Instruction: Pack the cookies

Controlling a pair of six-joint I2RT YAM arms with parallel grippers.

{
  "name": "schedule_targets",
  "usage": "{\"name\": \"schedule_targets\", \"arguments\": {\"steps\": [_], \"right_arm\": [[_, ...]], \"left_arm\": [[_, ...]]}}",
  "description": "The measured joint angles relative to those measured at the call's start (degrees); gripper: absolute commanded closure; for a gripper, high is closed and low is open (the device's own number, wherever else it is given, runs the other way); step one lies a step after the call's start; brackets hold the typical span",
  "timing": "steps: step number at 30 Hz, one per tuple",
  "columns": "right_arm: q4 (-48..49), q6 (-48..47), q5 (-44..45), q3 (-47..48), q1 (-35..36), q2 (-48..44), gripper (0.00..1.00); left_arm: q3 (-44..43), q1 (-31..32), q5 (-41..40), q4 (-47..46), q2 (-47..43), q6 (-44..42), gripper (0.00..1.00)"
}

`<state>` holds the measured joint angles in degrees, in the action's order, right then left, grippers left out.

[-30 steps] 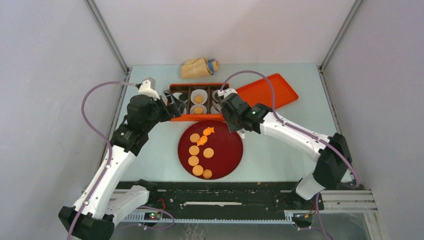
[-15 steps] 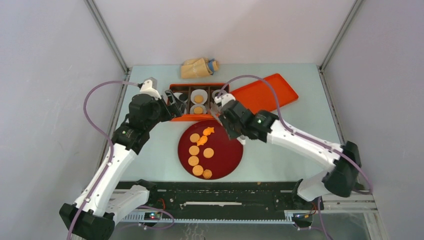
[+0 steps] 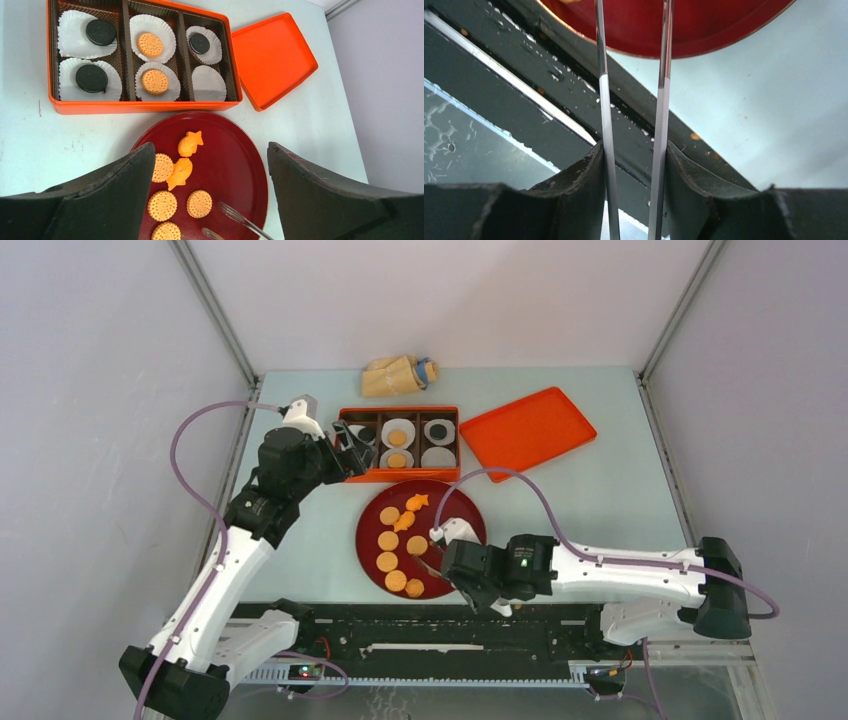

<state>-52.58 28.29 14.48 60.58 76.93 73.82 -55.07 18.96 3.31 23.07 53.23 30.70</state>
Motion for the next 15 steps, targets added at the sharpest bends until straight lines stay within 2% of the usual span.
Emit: {"name": "schedule_targets", "arguments": {"steps": [9, 15], "right_arm": [[0.63, 3.48, 0.00, -1.44, 1.75, 0.48, 0.47], [4.35, 2.27, -0.59, -1.44, 0.11, 4.98, 0.48]], "left_arm": [[0.00, 0.26, 0.33, -0.09, -1.55, 0.42, 0.13], [0.00, 0.26, 0.33, -0.13, -2.84, 0.42, 0.13]]}}
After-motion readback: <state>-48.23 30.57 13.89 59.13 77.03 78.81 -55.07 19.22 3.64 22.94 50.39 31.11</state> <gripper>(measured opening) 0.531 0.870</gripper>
